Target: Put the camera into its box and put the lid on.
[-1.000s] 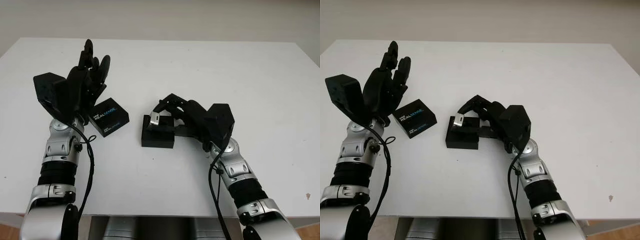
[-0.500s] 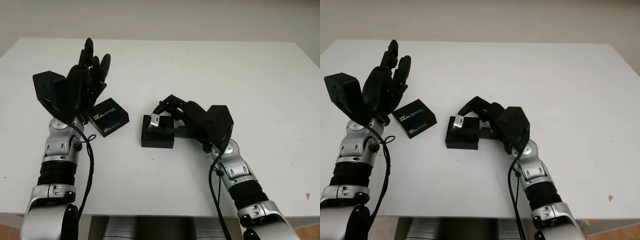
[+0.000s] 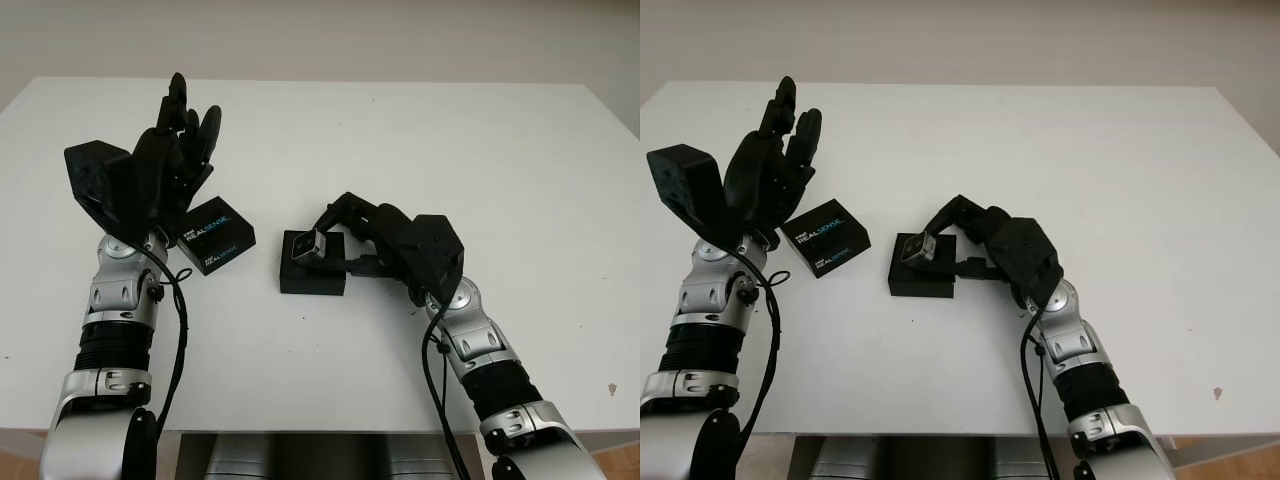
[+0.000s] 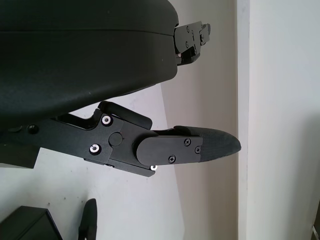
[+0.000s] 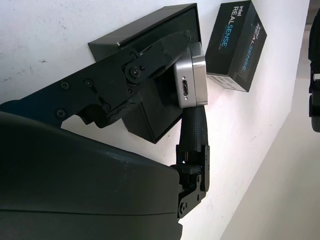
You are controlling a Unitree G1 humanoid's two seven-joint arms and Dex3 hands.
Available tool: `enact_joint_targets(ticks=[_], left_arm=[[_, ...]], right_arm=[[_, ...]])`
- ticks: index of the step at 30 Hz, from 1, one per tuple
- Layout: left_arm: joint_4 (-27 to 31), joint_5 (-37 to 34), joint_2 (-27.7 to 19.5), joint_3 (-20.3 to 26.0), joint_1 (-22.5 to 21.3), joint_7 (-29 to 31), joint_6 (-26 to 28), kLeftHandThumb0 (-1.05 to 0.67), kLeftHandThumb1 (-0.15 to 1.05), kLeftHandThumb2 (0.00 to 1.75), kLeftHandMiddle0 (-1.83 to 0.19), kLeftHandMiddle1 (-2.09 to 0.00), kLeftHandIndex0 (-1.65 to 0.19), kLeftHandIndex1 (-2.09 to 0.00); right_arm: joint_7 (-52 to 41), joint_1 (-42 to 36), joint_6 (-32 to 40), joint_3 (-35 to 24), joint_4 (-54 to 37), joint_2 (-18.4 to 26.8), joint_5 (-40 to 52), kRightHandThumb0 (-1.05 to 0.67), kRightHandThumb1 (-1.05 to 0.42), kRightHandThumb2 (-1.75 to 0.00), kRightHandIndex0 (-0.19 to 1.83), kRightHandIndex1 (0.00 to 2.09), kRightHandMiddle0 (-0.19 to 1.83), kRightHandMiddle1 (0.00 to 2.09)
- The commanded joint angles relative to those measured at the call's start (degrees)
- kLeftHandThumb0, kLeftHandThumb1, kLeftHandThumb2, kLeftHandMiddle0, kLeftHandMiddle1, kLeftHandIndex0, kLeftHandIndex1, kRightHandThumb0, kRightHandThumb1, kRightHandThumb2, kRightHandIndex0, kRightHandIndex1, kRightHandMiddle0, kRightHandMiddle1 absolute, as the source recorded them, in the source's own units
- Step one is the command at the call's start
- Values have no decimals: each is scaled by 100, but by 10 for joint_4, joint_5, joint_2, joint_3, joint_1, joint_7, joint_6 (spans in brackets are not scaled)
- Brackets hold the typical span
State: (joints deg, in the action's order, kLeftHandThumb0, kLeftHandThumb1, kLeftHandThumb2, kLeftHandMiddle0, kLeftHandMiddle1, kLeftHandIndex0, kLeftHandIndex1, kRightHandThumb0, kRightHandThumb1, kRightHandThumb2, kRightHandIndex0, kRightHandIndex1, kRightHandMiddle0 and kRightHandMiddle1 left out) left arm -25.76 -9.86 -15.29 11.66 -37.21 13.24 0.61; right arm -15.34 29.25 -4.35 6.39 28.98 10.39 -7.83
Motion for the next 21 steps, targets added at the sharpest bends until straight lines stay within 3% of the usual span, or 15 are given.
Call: enact_joint_targets(ticks=[1, 7, 10, 14, 17, 21], left_arm=[[8, 0, -7, 0, 5, 3, 0, -64, 105, 40, 19, 0, 19, 0], [11, 2, -7, -1, 5, 0, 4, -63, 105, 41, 19, 0, 19, 0], [14, 1, -7, -1, 6, 0, 6, -63, 105, 41, 19, 0, 19, 0], [17, 1, -7, 0, 6, -4, 11, -63, 105, 40, 19, -1, 19, 0], [24, 2, -9, -1, 8, -5, 19, -64, 105, 40, 19, -1, 19, 0], [30, -1, -7, 1, 13, -4, 20, -63, 105, 42, 19, -2, 19, -1]], right_arm=[[-1, -9, -3, 10, -1, 2, -7, -42, -88, -5, 20, 6, 34, 171], [-9, -12, 16, 17, -13, 5, -14, -42, -89, -6, 20, 5, 33, 171], [-26, -12, 18, 33, -24, 17, -28, -45, -90, -6, 17, 4, 20, 165], [-62, -4, 17, 48, -39, 36, -37, -52, -87, -5, 5, 2, -4, 116], [-68, 0, 2, 53, -48, 47, -45, -60, -89, -6, -2, 2, -6, 83], [-71, 0, -3, 41, -60, 46, -27, -58, -93, -6, -9, 3, -4, 49]])
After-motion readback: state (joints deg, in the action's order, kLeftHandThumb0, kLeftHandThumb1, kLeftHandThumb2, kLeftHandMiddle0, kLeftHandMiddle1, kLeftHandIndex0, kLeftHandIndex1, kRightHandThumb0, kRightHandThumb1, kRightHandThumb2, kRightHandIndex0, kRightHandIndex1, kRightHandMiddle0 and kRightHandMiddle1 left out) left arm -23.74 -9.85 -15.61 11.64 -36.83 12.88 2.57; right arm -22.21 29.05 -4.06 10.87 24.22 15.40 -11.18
